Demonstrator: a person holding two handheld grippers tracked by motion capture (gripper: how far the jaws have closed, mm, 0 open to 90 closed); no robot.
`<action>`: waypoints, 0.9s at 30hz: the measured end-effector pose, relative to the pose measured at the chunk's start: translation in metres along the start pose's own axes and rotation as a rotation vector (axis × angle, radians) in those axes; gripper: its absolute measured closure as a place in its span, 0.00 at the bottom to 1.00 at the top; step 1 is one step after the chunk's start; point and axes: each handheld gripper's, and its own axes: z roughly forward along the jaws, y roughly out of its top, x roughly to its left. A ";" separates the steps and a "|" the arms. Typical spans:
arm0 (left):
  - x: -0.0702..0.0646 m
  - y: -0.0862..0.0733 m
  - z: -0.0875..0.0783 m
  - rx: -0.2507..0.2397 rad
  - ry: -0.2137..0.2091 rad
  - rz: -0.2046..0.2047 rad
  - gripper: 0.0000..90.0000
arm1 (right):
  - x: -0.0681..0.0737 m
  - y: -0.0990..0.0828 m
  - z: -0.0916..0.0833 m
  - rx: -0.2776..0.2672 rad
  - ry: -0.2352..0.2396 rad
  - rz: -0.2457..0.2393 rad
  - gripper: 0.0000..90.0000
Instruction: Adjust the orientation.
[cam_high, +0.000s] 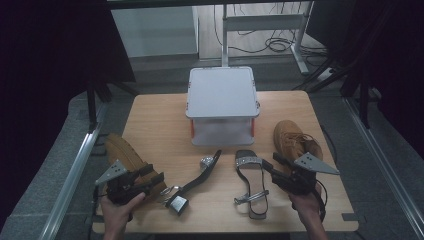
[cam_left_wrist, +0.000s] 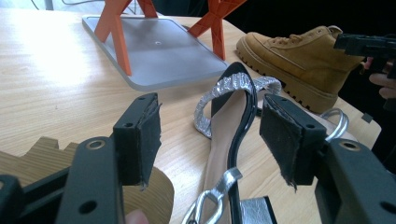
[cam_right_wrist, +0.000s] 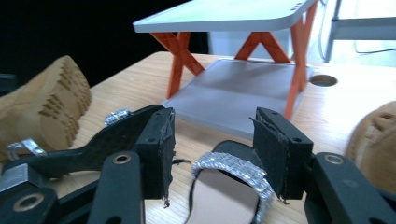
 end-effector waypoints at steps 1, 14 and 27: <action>0.000 0.003 0.002 0.001 0.006 0.002 0.43 | 0.000 0.000 0.001 0.003 0.006 0.001 0.54; -0.006 0.012 0.017 0.023 0.019 0.035 0.45 | 0.006 0.006 0.006 0.043 0.011 -0.017 0.51; -0.010 0.013 0.018 0.080 -0.007 0.051 0.99 | 0.004 0.003 0.002 0.033 -0.005 0.031 0.50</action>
